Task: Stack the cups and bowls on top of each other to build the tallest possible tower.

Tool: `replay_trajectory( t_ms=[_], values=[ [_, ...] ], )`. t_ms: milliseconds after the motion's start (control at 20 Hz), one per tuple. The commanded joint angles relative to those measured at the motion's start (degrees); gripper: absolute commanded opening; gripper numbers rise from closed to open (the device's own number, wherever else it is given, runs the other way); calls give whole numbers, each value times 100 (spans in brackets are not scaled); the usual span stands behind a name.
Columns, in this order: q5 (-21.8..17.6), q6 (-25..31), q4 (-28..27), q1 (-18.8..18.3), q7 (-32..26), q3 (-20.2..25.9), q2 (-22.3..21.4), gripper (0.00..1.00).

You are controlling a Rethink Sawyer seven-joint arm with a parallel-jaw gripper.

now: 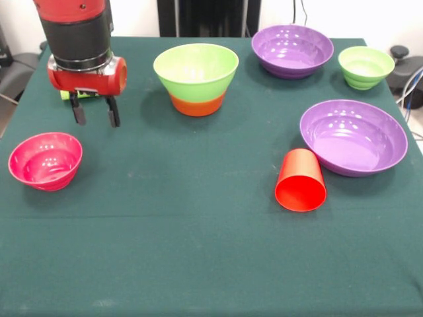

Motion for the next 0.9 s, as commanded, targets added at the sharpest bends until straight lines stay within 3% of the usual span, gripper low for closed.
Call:
replay_trajectory(
  t_ms=[50, 250, 450, 750, 900],
  values=[
    [19, 178, 276, 178, -439, 35, -48, 100],
    [-45, 195, 140, 153, -568, 35, -11, 100],
    [-148, 150, -401, 226, -498, -48, 353, 100],
    [-380, -337, -928, 448, 243, -421, 387, 100],
    [-374, -398, -1093, 485, 188, -438, 404, 100]
  ],
)
